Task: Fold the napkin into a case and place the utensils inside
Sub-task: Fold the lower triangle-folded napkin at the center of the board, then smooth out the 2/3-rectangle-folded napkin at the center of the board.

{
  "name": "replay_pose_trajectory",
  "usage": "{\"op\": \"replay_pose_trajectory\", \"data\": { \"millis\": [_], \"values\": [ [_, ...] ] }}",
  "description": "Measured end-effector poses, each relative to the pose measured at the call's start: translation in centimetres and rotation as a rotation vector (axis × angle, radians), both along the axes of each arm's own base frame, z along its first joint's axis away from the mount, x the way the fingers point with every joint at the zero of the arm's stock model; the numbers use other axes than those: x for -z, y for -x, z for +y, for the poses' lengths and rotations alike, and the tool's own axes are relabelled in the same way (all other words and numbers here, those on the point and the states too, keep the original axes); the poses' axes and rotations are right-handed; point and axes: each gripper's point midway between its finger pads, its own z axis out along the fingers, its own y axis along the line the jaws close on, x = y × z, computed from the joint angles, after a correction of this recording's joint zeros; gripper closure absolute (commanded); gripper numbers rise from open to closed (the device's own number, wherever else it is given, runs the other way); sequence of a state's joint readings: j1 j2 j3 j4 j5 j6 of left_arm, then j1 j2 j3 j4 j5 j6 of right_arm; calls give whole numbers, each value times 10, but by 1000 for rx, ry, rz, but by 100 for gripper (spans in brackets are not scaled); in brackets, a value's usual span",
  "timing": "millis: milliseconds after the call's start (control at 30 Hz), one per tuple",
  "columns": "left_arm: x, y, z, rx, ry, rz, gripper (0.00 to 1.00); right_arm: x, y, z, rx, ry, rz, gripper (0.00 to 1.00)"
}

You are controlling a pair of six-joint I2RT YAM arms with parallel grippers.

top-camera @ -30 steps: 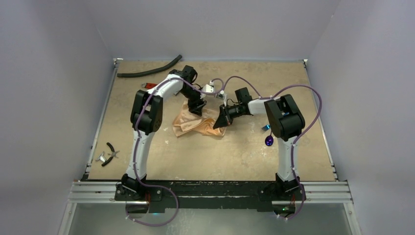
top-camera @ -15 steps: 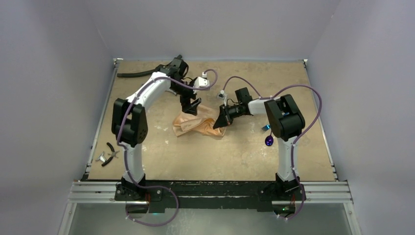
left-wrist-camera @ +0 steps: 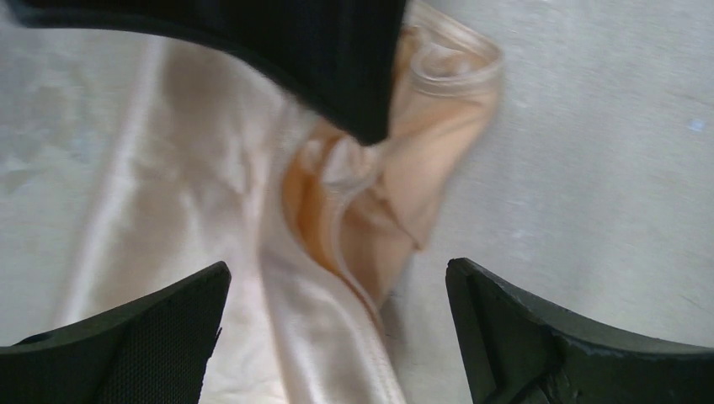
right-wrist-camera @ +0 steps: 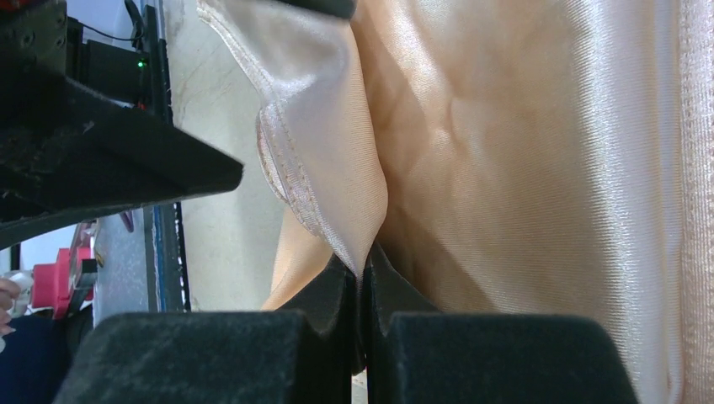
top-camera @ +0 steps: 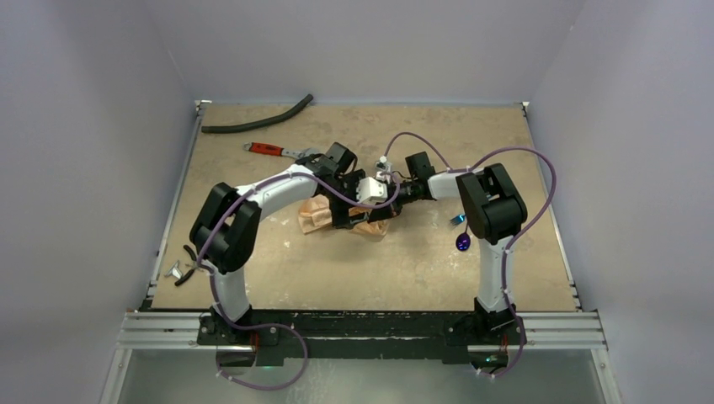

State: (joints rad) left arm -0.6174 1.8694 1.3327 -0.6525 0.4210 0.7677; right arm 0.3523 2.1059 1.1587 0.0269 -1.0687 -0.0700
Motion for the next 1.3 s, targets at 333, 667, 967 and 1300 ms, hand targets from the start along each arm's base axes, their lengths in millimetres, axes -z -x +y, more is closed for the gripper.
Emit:
{"op": "replay_pose_trajectory", "data": {
  "millis": [333,667,967,1300],
  "values": [
    [-1,-45,3,-84,-41,-174,1,0,0,0,-1,-3,-1,100],
    [1,-60,16,-119,-117,-248,1,0,1,0,-2,-10,-3,100],
    [-15,-83,20,-146,-143,-346,5,-1,2,-1,-6,-23,-4,100],
    [-26,-105,21,-179,-150,-449,2,-2,3,-1,-4,-25,-6,100]
  ]
}}
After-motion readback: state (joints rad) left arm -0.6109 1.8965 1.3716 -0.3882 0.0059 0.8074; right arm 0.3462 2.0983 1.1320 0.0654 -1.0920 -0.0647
